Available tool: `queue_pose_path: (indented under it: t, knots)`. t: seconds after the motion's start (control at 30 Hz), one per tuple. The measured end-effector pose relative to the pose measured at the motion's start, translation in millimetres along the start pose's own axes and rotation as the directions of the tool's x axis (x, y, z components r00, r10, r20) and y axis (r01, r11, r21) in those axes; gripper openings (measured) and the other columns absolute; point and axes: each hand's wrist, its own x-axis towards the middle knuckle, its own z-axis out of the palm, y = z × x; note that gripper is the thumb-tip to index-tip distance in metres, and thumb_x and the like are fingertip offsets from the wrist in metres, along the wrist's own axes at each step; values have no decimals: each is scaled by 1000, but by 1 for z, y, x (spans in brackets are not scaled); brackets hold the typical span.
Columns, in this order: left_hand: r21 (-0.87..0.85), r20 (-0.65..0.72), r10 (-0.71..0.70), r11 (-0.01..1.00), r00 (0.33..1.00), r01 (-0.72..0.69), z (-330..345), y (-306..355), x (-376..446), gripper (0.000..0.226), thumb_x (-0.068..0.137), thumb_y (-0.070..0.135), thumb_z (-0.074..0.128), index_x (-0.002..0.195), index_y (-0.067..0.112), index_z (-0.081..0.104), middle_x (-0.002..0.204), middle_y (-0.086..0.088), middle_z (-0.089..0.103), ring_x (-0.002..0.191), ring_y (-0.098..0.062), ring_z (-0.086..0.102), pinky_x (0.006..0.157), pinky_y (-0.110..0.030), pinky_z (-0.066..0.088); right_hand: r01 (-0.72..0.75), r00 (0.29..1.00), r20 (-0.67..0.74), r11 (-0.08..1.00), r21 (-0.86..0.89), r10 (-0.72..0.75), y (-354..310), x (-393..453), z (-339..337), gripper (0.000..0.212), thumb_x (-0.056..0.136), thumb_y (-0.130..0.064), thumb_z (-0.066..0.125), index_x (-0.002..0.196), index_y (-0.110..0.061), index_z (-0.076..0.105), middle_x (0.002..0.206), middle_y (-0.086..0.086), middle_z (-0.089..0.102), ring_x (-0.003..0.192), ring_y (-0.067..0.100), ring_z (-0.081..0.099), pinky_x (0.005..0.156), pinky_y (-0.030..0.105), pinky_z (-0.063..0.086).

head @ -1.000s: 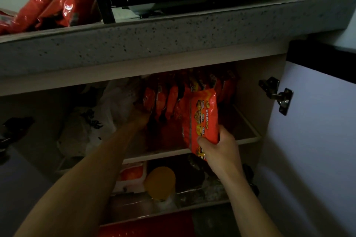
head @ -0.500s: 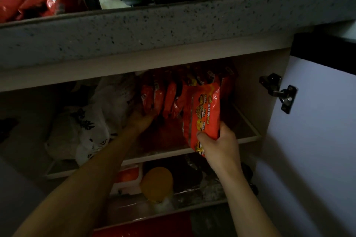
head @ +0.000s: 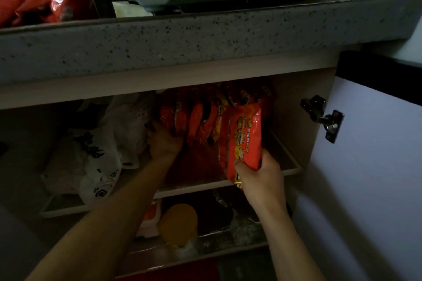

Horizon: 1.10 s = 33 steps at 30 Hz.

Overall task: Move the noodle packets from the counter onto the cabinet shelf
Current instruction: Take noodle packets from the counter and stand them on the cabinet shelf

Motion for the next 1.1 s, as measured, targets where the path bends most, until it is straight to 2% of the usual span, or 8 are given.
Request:
queue_pose_path:
  t: [0.17, 0.3, 0.4, 0.57, 0.63, 0.73, 0.97, 1.1]
  knots:
    - [234, -78, 619, 773, 782, -589, 5, 13, -53, 67, 86, 24, 58, 149, 22, 35, 151, -21, 35, 139, -39, 33, 119, -43, 21, -20, 999, -38, 1000, 8, 20, 3, 3, -16, 31, 88, -19, 69, 105, -37, 49, 88, -24, 53, 77, -5, 52, 60, 12, 38]
    - [-165, 349, 378, 926, 858, -341, 26, 44, -47, 24, 91, 6, 56, 98, 25, 69, 114, 0, 66, 111, -23, 62, 90, -22, 45, -32, 999, -40, 999, 39, 34, 7, 3, -26, 34, 89, -20, 69, 108, -38, 47, 90, -26, 51, 79, -6, 51, 60, 11, 38]
    - [-128, 536, 264, 964, 802, -232, 21, 73, -37, 26, 94, 7, 56, 111, 20, 69, 134, 4, 52, 128, -14, 44, 112, -26, 22, -39, 998, -43, 998, 41, 41, 10, 4, -32, 35, 88, -19, 69, 106, -41, 48, 91, -26, 53, 81, -4, 53, 62, 12, 40]
    - [-250, 529, 172, 967, 831, -42, 31, 80, 3, 25, 97, -3, 43, 95, 0, 68, 90, -4, 76, 64, -1, 67, 76, -32, 50, -52, 997, -56, 997, 61, 55, 13, 14, -42, 33, 88, -20, 70, 106, -39, 50, 96, -22, 57, 86, -2, 56, 61, 11, 41]
    - [-305, 547, 120, 950, 829, 63, 41, 75, 7, 35, 92, -6, 51, 75, 17, 71, 77, 4, 74, 74, -6, 69, 75, -21, 49, -53, 995, -76, 997, 60, 57, 14, 18, -44, 33, 88, -20, 69, 112, -36, 53, 98, -19, 58, 83, -4, 54, 61, 11, 40]
    - [-340, 528, 139, 939, 838, 59, 40, 71, -12, 37, 86, -10, 58, 79, 24, 69, 110, -10, 65, 106, -28, 60, 95, -37, 51, -60, 994, -87, 996, 62, 65, 14, 18, -42, 38, 88, -19, 69, 123, -28, 57, 101, -16, 60, 83, -5, 53, 62, 11, 41]
    - [-463, 375, 123, 884, 919, 70, -10, 45, -61, 27, 88, -8, 57, 84, 16, 69, 87, -3, 71, 88, -23, 66, 71, -20, 50, -59, 998, -7, 998, 10, 59, 9, 14, -36, 36, 90, -22, 67, 121, -33, 53, 100, -17, 56, 83, -5, 52, 61, 9, 38]
    - [-529, 470, 161, 839, 868, 130, -32, 47, -123, 20, 96, 11, 54, 103, 20, 71, 99, -4, 75, 93, -23, 71, 74, -28, 55, -43, 997, 61, 999, -21, 44, 2, 9, -27, 34, 89, -24, 68, 122, -30, 58, 97, -22, 59, 87, -4, 57, 67, 12, 43]
